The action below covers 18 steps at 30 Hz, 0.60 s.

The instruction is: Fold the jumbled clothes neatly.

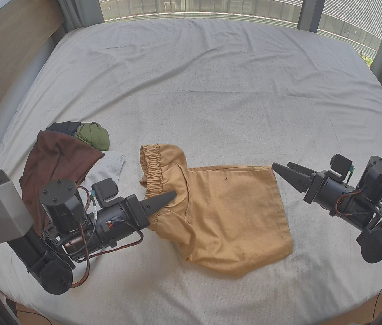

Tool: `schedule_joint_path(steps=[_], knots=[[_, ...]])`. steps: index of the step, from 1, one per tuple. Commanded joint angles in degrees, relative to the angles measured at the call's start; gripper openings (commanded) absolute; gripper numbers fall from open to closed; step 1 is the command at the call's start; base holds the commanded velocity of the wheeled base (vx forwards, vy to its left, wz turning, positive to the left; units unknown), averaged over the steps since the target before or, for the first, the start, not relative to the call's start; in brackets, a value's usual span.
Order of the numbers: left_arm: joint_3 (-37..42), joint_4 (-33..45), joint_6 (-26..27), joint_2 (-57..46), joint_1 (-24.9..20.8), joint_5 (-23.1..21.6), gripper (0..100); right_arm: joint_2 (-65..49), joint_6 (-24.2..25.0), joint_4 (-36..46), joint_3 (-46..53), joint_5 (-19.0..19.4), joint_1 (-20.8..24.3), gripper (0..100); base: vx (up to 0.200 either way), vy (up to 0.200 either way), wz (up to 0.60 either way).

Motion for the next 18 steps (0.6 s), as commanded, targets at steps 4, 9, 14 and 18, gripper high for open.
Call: schedule_joint_path(steps=[4,9,14,18], knots=[[-4.14,0.01,-0.02,2.47,-3.97,1.18,0,-2.33,1.39,-0.02,-2.03,-0.28,-1.61,100,0.0,0.0,0.0],[-7.83,0.01,-0.02,5.9,-6.43,4.52,0,-2.25,3.33,-0.02,-3.26,-0.28,-3.19,100,0.0,0.0,0.0],[-9.07,0.01,0.07,7.65,-7.14,5.75,0,-2.25,4.38,-0.02,-3.96,-0.19,-4.77,100,0.0,0.0,0.0],[-9.42,0.01,-0.02,7.74,-8.01,5.75,0,-2.33,4.91,-0.02,-4.58,-0.19,-4.86,100,0.0,0.0,0.0]])
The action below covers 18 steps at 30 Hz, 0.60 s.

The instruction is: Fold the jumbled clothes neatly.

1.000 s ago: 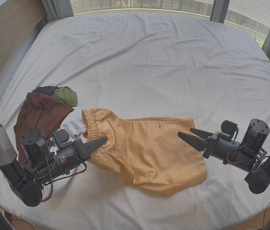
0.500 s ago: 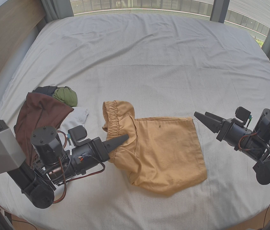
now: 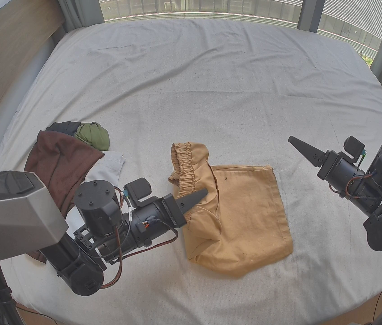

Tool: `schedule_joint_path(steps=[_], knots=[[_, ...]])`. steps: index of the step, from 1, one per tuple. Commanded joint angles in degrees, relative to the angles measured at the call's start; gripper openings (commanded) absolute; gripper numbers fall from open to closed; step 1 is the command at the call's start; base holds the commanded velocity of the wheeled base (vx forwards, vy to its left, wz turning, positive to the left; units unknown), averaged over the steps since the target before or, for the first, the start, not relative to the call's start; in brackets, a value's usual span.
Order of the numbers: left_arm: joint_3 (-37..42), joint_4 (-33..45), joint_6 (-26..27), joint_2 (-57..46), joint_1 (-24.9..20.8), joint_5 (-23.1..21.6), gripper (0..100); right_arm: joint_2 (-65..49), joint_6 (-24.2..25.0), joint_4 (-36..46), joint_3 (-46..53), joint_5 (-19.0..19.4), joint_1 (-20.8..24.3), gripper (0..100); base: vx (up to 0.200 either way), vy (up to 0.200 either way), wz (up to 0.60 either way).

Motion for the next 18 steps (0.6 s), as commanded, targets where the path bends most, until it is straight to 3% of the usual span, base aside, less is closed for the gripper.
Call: schedule_joint_path(steps=[1,18], knots=[[-0.46,-0.03,-0.04,1.13,-0.66,0.01,0,-0.2,0.07,-0.03,-0.49,0.03,-0.29,100,0.0,0.0,0.0],[-4.94,0.15,-0.22,5.7,-4.09,0.19,0,0.24,0.16,-0.03,-0.49,-0.06,0.06,100,0.0,0.0,0.0]])
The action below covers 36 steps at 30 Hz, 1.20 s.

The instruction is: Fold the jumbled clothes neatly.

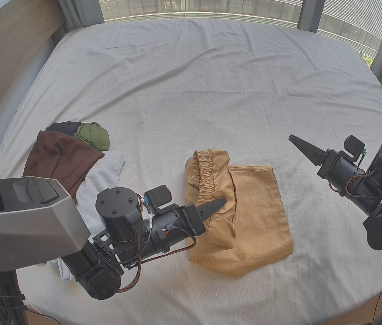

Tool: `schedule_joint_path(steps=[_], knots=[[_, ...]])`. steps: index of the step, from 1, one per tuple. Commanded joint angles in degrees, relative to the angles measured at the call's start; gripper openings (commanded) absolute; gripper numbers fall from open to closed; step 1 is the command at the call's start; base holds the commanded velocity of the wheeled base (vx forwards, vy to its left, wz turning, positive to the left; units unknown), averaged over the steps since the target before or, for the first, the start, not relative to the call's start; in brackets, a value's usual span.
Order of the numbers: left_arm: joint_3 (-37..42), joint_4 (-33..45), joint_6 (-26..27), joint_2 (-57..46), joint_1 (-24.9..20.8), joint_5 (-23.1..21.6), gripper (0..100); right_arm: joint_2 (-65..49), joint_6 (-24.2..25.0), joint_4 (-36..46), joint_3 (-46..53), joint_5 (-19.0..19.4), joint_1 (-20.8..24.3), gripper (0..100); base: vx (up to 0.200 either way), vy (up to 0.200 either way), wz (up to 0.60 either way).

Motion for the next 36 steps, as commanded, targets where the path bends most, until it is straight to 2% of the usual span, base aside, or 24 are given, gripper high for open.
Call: schedule_joint_path(steps=[1,14,36], knots=[[-1.64,-0.05,-0.05,2.02,-0.68,0.14,0,0.12,0.02,-0.03,-0.03,0.01,0.17,100,0.0,0.0,0.0],[-6.3,0.39,-0.05,5.88,-2.18,0.67,0,0.21,0.29,-0.03,-0.73,-0.07,-0.79,100,0.0,0.0,0.0],[-7.53,1.09,-0.05,7.29,-1.56,0.67,0,0.12,0.99,-0.03,-0.65,0.01,-1.5,100,0.0,0.0,0.0]])
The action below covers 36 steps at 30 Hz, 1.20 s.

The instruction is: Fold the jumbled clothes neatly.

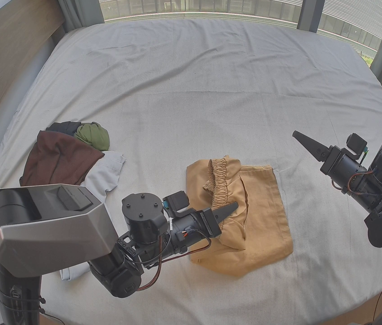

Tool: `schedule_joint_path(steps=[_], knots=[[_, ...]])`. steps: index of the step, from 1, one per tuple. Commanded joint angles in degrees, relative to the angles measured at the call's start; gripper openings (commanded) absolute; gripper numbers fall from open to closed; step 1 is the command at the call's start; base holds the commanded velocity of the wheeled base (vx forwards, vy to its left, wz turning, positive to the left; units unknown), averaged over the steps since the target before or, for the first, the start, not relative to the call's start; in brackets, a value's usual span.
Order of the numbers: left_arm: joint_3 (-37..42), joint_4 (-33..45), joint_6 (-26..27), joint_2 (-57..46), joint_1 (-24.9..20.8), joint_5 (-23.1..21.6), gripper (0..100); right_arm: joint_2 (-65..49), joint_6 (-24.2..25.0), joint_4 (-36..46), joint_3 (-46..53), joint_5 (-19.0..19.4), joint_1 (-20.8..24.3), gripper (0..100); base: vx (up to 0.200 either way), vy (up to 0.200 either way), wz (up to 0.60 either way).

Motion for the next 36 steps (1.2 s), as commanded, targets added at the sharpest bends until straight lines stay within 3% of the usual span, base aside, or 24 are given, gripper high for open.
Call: schedule_joint_path(steps=[1,2,3,21,29,36], knots=[[-0.27,-0.03,-0.09,0.07,0.05,0.01,0,0.01,-0.08,-0.02,0.1,0.01,0.03,100,0.0,0.0,0.0],[-0.19,0.06,-0.09,0.07,0.05,0.01,0,0.01,-0.08,-0.02,0.1,0.01,0.03,100,0.0,0.0,0.0],[-0.1,0.06,-0.09,0.07,0.05,0.01,100,0.01,-0.08,-0.02,0.1,0.01,0.03,100,0.0,0.0,0.0],[-1.24,-0.21,0.18,-0.37,0.4,3.79,100,0.1,-0.08,-0.02,0.27,0.01,0.03,100,0.0,0.0,0.0],[2.8,-0.38,0.79,-3.88,2.16,3.7,100,0.27,-0.08,-0.02,0.54,0.01,0.2,100,0.0,0.0,0.0],[9.22,0.06,0.88,-13.81,6.99,1.68,100,0.8,-0.43,-0.02,2.3,0.19,1.08,100,0.0,0.0,0.0]])
